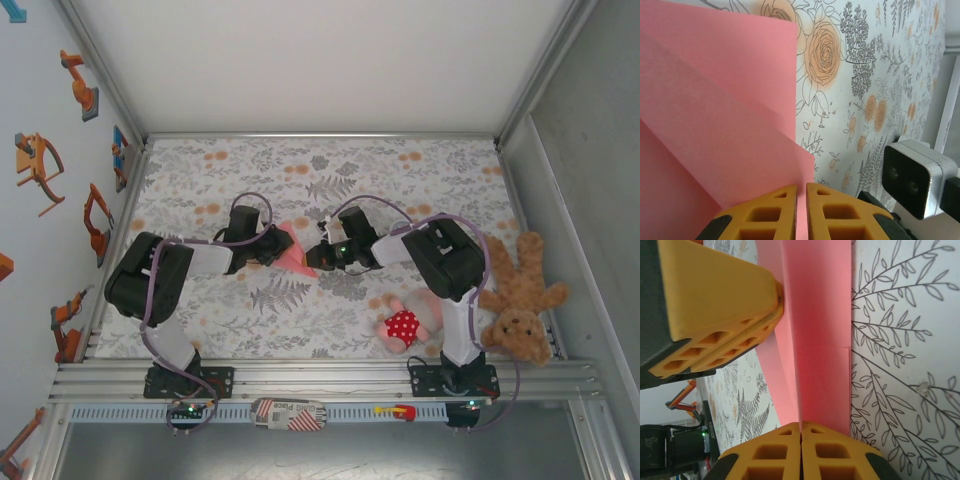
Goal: Fold a paper plane with a square sheet of paper (pick it up from the middle)
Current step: Fourth fold the wing at the center of the table.
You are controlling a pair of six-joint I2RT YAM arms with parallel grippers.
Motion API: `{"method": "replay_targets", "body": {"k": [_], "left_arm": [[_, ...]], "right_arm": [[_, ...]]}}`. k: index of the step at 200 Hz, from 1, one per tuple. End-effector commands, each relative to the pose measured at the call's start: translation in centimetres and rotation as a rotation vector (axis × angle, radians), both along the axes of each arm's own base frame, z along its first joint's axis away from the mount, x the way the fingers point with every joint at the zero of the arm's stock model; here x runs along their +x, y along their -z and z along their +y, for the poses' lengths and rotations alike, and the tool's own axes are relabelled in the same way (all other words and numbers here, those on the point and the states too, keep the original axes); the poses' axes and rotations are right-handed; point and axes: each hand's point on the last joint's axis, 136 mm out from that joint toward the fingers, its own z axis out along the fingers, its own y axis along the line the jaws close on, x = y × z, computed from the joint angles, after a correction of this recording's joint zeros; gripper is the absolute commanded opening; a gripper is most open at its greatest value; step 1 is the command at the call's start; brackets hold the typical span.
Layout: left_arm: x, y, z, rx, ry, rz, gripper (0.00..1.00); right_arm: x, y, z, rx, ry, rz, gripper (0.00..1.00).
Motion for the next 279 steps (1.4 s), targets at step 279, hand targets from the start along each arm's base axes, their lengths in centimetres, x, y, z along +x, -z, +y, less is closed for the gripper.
{"method": "replay_targets", "body": {"k": [279], "left_arm": [[0.2, -0.1, -0.8, -0.017, 0.021, 0.008, 0.13]], "right_arm": [[-0.1, 2.6, -1.4, -0.107, 0.017, 0.042, 0.06]]}}
